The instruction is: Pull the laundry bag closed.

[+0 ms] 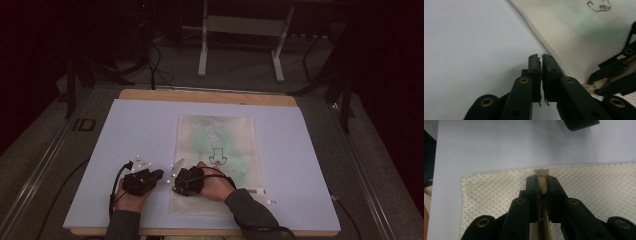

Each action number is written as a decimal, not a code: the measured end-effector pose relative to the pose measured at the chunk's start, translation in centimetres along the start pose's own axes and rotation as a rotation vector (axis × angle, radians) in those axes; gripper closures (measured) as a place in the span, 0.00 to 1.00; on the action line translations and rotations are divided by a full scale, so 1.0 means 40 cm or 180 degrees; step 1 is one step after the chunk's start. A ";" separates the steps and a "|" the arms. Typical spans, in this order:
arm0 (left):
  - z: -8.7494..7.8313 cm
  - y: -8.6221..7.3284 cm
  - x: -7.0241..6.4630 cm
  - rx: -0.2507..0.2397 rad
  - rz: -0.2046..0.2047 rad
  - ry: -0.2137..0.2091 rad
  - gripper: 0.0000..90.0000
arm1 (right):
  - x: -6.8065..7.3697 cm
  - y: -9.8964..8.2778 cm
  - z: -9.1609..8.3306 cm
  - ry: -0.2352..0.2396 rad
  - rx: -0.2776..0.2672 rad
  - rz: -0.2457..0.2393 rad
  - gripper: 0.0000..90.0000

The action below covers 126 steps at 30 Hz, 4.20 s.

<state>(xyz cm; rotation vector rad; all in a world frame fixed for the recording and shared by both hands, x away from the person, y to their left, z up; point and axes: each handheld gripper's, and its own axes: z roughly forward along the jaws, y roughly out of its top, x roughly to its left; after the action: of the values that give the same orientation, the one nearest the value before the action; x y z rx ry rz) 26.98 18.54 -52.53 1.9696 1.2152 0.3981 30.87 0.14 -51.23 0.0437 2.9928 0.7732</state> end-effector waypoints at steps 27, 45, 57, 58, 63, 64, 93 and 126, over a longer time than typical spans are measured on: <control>0.040 0.009 -0.059 0.0184 0.0206 -0.0357 0.99 | 0.002 -0.004 0.000 -0.0031 -0.0033 -0.0017 0.91; 0.054 0.003 -0.054 0.0248 0.0166 -0.0411 0.99 | 0.003 -0.007 -0.001 -0.0033 -0.0046 -0.0011 0.91; 0.054 0.006 -0.055 0.0295 0.0152 -0.0398 0.99 | -0.001 -0.009 -0.005 -0.0001 -0.0052 -0.0035 0.91; 0.054 0.006 -0.055 0.0299 0.0154 -0.0392 0.99 | -0.002 -0.010 -0.006 -0.0001 -0.0054 -0.0039 0.91; 0.055 0.008 -0.056 0.0314 0.0148 -0.0380 1.00 | -0.002 -0.011 -0.011 -0.0018 -0.0046 -0.0055 0.91; 0.055 0.008 -0.055 0.0315 0.0147 -0.0388 1.00 | -0.002 -0.011 -0.011 -0.0026 -0.0043 -0.0061 0.91; 0.055 0.008 -0.057 0.0311 0.0152 -0.0370 1.00 | -0.001 -0.045 -0.032 -0.0056 -0.0031 -0.0055 0.91; 0.055 0.008 -0.055 0.0312 0.0127 -0.0390 1.00 | 0.008 -0.078 -0.053 -0.0090 -0.0023 -0.0041 0.91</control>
<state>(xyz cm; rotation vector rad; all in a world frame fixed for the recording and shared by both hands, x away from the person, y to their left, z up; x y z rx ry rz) 27.43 15.60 -53.46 2.0727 1.1383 0.2379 30.39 -3.62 -50.89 0.0350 2.9605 0.7754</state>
